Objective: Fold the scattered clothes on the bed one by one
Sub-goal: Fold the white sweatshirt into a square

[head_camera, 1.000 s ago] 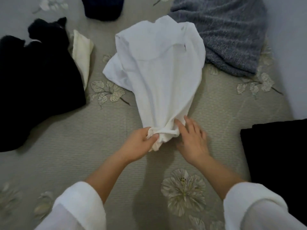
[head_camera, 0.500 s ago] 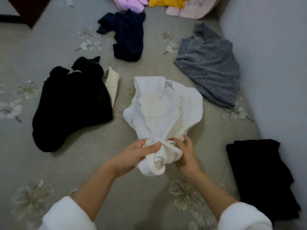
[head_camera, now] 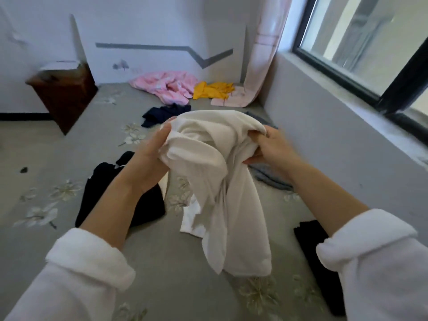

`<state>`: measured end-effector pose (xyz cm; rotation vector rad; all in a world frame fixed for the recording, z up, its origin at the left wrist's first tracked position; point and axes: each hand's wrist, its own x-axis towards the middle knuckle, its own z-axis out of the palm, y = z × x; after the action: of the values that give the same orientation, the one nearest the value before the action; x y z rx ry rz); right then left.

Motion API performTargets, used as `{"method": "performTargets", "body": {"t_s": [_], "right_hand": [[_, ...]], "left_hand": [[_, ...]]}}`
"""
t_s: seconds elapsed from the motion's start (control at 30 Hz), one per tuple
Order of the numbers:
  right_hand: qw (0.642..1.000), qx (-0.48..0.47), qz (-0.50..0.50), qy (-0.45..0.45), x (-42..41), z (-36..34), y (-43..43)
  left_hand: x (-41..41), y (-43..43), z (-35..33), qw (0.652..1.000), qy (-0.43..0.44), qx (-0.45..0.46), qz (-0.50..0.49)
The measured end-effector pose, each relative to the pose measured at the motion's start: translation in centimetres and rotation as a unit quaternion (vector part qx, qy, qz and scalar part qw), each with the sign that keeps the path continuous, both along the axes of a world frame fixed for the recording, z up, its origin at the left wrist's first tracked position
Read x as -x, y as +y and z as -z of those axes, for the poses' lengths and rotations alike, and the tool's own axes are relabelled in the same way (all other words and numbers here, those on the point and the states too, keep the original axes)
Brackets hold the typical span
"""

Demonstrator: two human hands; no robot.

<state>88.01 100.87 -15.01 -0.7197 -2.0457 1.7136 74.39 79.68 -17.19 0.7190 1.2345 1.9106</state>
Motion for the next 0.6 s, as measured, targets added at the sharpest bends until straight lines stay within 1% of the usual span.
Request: {"method": "performTargets", "body": {"t_s": [0.07, 0.13, 0.2, 0.23, 0.27, 0.33, 0.37, 0.4, 0.43, 0.47, 0.5, 0.53, 0.57, 0.6], "right_hand": [[0.999, 0.013, 0.006, 0.028, -0.4, -2.0, -0.2], [0.998, 0.023, 0.012, 0.054, -0.8, -3.5, -0.6], [0.996, 0.037, 0.011, 0.084, -0.9, -4.5, -0.7], [0.994, 0.044, 0.006, 0.097, -1.0, -5.0, -0.9], [0.993, 0.048, 0.000, 0.104, -1.0, -5.4, -1.1], [0.993, 0.048, -0.008, 0.112, -0.9, -6.0, -1.3], [0.992, 0.055, -0.004, 0.114, -0.7, -6.2, -1.4], [0.991, 0.066, 0.007, 0.117, -0.6, -6.4, -1.3], [0.989, 0.082, 0.025, 0.123, -0.5, -6.6, -1.0], [0.985, 0.101, 0.048, 0.134, -0.4, -6.8, -0.6], [0.978, 0.130, 0.063, 0.149, -0.4, -6.9, 0.1], [0.971, 0.160, 0.065, 0.165, -0.5, -7.0, 1.0], [0.964, 0.189, 0.054, 0.177, -0.7, -7.0, 2.0], [0.962, 0.204, 0.033, 0.178, -1.1, -6.9, 2.9]], "left_hand": [[-1.7, -0.8, 1.7, 0.998, 0.029, 0.031, 0.039], [-3.7, -2.0, 4.7, 0.991, 0.040, 0.111, 0.058], [-6.1, -2.9, 7.5, 0.973, 0.058, 0.211, 0.078], [-7.4, -3.1, 8.3, 0.959, 0.095, 0.251, 0.093], [-8.6, -2.9, 9.0, 0.942, 0.153, 0.283, 0.094], [-10.0, -2.0, 9.9, 0.899, 0.268, 0.346, 0.022], [-10.2, -1.5, 9.8, 0.876, 0.298, 0.377, -0.026], [-10.0, -1.1, 9.7, 0.861, 0.306, 0.402, -0.059], [-9.7, -0.9, 9.2, 0.855, 0.307, 0.411, -0.075], [-9.5, -0.9, 8.4, 0.859, 0.301, 0.408, -0.076], [-9.2, -0.8, 7.5, 0.871, 0.278, 0.397, -0.073], [-9.0, -0.8, 6.4, 0.891, 0.244, 0.375, -0.076], [-8.9, -0.8, 5.3, 0.908, 0.211, 0.351, -0.088], [-8.7, -0.5, 4.1, 0.918, 0.189, 0.334, -0.101]]}}
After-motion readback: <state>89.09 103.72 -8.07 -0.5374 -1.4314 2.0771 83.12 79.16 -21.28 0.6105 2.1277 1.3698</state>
